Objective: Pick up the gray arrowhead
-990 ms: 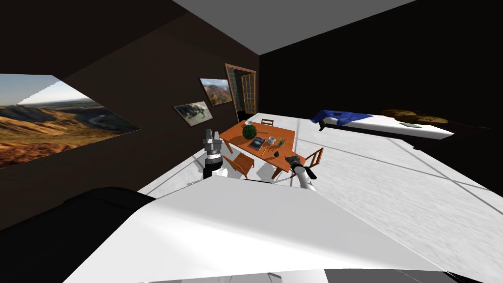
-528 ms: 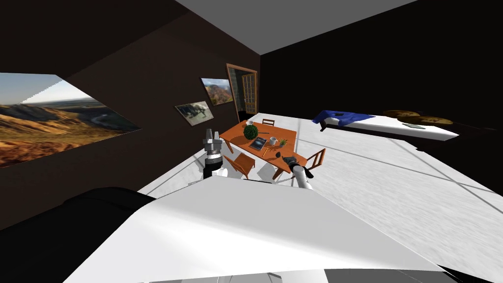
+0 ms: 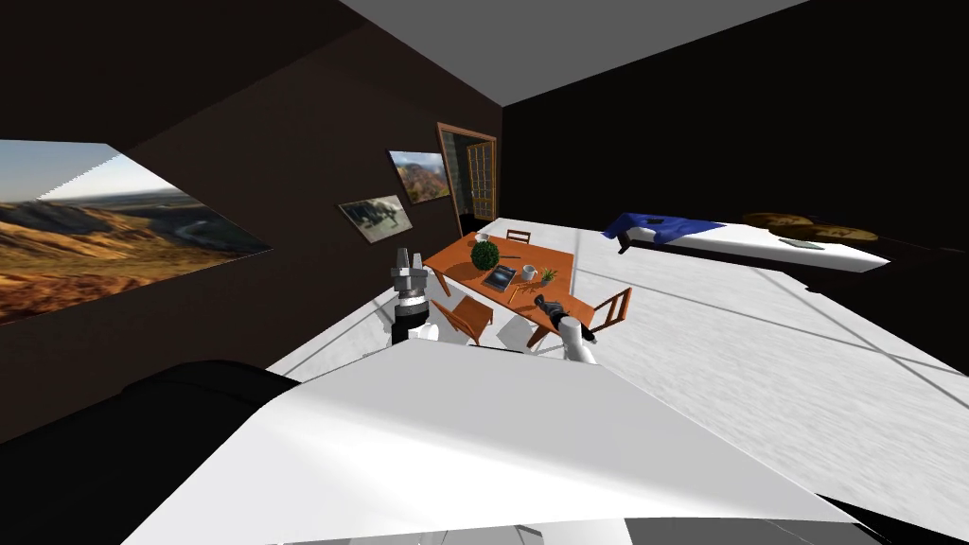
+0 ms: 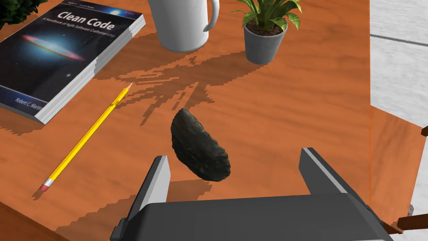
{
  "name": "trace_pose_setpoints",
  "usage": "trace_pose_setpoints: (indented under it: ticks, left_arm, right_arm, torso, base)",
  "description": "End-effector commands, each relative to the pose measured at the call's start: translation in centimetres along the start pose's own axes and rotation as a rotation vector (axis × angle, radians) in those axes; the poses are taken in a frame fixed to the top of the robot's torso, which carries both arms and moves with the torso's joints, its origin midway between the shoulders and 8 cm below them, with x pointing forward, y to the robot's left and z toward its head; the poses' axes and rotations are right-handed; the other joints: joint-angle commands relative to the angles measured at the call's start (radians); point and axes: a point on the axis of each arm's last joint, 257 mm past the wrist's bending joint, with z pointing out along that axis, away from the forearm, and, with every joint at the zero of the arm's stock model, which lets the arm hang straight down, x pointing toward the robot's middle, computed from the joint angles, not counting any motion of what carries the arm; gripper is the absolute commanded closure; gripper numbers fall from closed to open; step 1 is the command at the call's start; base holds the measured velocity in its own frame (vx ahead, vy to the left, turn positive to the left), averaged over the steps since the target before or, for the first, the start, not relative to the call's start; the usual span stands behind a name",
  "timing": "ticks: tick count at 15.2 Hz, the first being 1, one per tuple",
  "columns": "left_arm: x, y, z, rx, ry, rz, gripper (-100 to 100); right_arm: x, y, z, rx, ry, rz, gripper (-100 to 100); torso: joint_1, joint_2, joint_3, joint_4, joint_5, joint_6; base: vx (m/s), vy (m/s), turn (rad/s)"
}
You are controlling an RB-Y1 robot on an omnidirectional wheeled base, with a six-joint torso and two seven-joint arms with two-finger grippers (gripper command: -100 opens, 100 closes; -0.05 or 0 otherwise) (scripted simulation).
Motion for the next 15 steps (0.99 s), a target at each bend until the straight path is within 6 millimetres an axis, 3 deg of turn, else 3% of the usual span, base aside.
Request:
trace_pose_setpoints:
  ticks: [1,4,5,6,7,10,13,14,15]
  left_arm:
    - [0.0,0.0,0.0,0.000,0.000,0.000,0]
    - [0.0,0.0,0.0,0.000,0.000,0.000,0]
    - [0.0,0.0,0.0,0.000,0.000,0.000,0]
    - [0.0,0.0,0.0,0.000,0.000,0.000,0]
    - [0.0,0.0,0.0,0.000,0.000,0.000,0]
    - [0.0,0.0,0.0,0.000,0.000,0.000,0]
    - [0.0,0.0,0.0,0.000,0.000,0.000,0]
    - [0.0,0.0,0.0,0.000,0.000,0.000,0]
    - [0.0,0.0,0.0,0.000,0.000,0.000,0]
  right_arm:
    - [-0.2,-1.0,0.5,0.017,-0.008,0.060,-100]
    - [-0.4,-2.6,1.0,0.038,-0.017,0.128,-100]
    - [-0.2,-1.9,0.8,0.029,-0.013,0.098,-100]
    - [-0.5,-3.3,1.2,0.033,-0.025,0.109,-100]
    - [-0.5,-3.3,1.2,0.033,-0.025,0.109,-100]
    - [-0.9,-5.9,1.9,0.037,-0.039,0.111,-100]
    - [-0.9,-5.9,1.9,0.037,-0.039,0.111,-100]
    - [-0.9,-7.2,2.1,0.039,-0.043,0.106,-100]
    - [-1.0,-7.2,2.1,0.039,-0.043,0.110,-100]
  torso:
    - [0.000,0.000,0.000,0.000,0.000,0.000]
    - [-0.002,0.002,0.001,0.000,0.000,0.000]
    - [-0.002,0.002,0.001,0.000,0.000,0.000]
    - [-0.002,0.002,0.001,0.000,0.000,0.000]
    - [-0.003,0.002,0.001,0.000,-0.001,0.000]
    - [-0.006,0.002,0.001,0.001,-0.001,0.000]
    - [-0.006,0.002,0.001,0.000,-0.001,0.000]
    - [-0.005,0.002,0.001,0.000,-0.001,0.000]
    - [-0.004,0.002,0.001,0.001,-0.001,0.000]
  base:
    - [0.023,0.009,-0.010]
    - [0.000,-0.001,0.004]
    - [0.000,0.000,0.000]
    - [-0.003,-0.029,-0.016]
    - [-0.001,-0.043,-0.009]
    - [-0.002,-0.066,-0.012]
    - [0.001,-0.050,0.005]
    - [0.000,-0.031,-0.002]
    - [-0.004,-0.038,-0.018]
